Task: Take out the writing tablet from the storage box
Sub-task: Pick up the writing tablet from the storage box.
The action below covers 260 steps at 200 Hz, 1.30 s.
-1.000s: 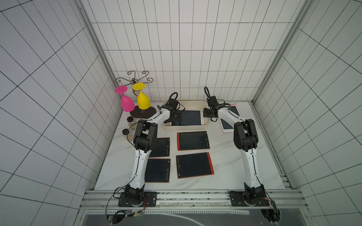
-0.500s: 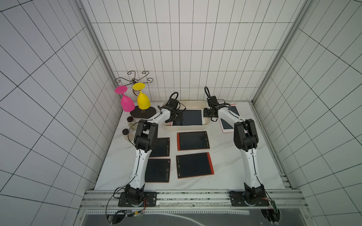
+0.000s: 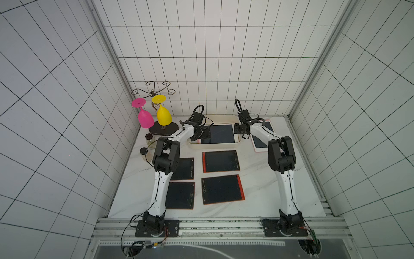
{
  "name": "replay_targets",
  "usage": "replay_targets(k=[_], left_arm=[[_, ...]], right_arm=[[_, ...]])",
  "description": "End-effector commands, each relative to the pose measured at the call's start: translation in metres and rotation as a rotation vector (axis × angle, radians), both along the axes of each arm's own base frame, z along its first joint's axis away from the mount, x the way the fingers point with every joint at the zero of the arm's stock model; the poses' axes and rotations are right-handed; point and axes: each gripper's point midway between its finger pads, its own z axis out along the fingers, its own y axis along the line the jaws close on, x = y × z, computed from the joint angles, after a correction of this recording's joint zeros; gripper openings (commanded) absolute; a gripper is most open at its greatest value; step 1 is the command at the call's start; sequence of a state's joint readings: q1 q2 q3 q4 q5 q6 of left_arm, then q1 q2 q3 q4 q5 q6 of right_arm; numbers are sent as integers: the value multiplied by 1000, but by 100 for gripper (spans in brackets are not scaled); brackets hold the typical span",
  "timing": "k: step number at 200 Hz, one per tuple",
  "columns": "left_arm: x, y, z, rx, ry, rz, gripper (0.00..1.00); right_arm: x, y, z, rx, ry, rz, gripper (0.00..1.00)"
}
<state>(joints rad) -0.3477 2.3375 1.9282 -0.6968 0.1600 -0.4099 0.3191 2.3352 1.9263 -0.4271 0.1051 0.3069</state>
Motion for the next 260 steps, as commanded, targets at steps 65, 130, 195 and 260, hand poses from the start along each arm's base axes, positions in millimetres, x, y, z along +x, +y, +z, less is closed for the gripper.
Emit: replay_targets(k=[65, 130, 195, 260], left_arm=[[-14, -59, 98, -269, -96, -115, 97], [-20, -64, 122, -339, -116, -116, 97], [-22, -64, 127, -425, -104, -98, 97], [-16, -50, 138, -419, -135, -73, 97]], right_arm=[[3, 34, -6, 74, 9, 51, 0], [3, 34, -8, 76, 14, 48, 0], [2, 32, -9, 73, 15, 44, 0], [2, 32, -11, 71, 19, 43, 0]])
